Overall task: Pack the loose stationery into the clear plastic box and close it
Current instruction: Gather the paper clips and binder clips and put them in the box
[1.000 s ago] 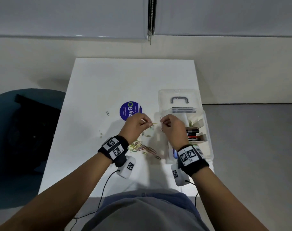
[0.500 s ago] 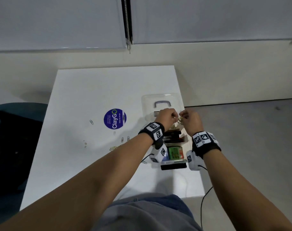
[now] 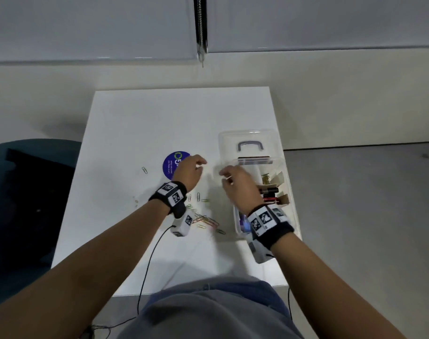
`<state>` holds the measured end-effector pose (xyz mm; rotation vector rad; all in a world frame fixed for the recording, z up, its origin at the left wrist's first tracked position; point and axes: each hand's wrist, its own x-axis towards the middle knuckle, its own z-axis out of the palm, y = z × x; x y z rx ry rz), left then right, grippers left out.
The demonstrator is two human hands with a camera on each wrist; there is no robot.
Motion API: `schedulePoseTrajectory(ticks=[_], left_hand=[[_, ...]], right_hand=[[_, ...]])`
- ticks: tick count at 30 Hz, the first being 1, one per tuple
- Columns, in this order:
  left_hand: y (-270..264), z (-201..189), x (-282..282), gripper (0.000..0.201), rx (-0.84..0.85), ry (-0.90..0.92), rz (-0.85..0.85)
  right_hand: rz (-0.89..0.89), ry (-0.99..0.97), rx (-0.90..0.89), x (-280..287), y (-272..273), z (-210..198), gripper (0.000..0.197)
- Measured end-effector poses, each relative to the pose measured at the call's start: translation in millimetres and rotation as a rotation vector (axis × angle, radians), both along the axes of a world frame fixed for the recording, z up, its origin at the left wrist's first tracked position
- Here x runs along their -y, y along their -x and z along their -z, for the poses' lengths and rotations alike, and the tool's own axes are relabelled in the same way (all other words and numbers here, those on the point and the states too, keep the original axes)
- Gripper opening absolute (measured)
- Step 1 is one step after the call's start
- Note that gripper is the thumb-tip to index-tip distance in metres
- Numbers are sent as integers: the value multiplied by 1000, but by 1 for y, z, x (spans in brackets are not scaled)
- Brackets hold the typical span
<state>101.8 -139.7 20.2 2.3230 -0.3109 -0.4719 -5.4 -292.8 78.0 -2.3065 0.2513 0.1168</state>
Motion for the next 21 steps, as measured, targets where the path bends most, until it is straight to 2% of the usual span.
schedulePoseTrajectory(ticks=[2,4,6,8,12,17,21], left_hand=[[-10,16,-39,27,-7,-136,-25],[-20,31,-75,27,-30,-231,-90],[-28,39,-104,28,-61,-300,-144],[-37,44,-125,34,-79,-360,-163],[-56,52,-148,46,-87,-371,-176],[-60,59,-149,60,-229,-526,-41],[-25,62,-132,57,-103,-509,96]], right_hand=[[-136,43,-170,-32,3,17,30],[-237,163,-441,-57,13,40,39],[-239,233,-650,-72,26,66,45],[-175,254,-731,-79,39,86,44],[-115,296,-678,-83,50,105,45],[-184,148,-569,-97,26,101,50],[-68,201,-458,-101,2,101,46]])
